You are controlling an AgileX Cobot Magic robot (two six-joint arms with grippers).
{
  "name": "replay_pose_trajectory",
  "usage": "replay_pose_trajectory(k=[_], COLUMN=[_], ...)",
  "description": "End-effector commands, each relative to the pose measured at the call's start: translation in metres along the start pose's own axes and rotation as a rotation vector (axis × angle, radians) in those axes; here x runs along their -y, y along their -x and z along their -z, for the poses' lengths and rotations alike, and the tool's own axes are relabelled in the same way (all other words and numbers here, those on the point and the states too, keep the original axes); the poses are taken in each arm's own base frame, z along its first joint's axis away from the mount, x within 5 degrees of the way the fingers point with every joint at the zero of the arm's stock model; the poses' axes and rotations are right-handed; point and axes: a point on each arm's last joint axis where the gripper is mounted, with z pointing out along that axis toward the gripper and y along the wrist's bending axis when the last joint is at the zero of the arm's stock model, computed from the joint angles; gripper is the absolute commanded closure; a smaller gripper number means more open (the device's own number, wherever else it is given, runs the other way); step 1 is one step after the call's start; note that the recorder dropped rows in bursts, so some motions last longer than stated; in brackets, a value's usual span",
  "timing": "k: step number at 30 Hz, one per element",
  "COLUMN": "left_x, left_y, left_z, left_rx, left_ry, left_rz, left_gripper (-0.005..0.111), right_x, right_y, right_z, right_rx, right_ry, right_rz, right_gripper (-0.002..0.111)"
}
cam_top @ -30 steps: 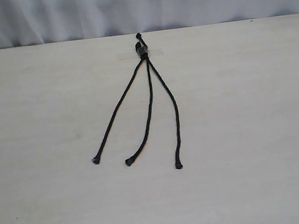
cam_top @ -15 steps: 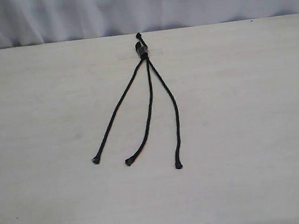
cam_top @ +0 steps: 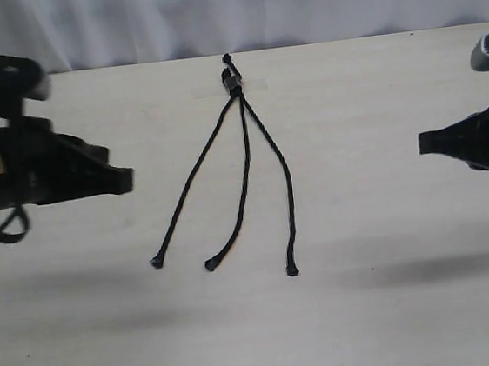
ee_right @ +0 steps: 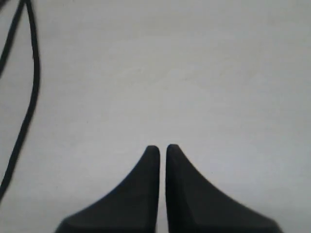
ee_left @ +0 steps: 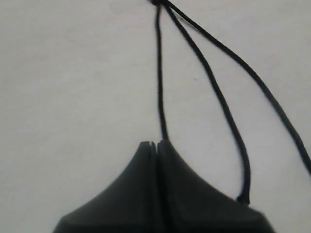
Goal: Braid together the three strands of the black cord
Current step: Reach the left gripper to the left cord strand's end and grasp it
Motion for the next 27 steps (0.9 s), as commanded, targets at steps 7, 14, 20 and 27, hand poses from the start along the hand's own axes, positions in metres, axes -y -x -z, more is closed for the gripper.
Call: replay_pose_trajectory(k=[7, 14, 20, 27], left_x=[0.087, 0.09, 0.087, 0.083], left_y=[-0.027, -0.045, -0.051, -0.026], left_z=[-0.115, -0.144, -0.142, -0.132], left_rx=[-0.255, -0.326, -0.393, -0.405], left_ry=[-0.139, -0.135, -0.118, -0.082], left_rz=[-0.175, -0.265, -0.328, -0.37], left_gripper=[0.073, 0.072, 0.107, 0.107], right_x=[-0.003, -0.003, -0.003, -0.003], right_y=[-0.001, 0.0, 0.0, 0.0], right_z=[-0.015, -0.015, -0.015, -0.015], right_rx=[-0.027, -0.013, -0.013, -0.013], right_ry=[0.044, 0.041, 0.041, 0.041], right_rz=[0.002, 0.001, 0.001, 0.001], right_gripper=[0.104, 0.104, 0.104, 0.104])
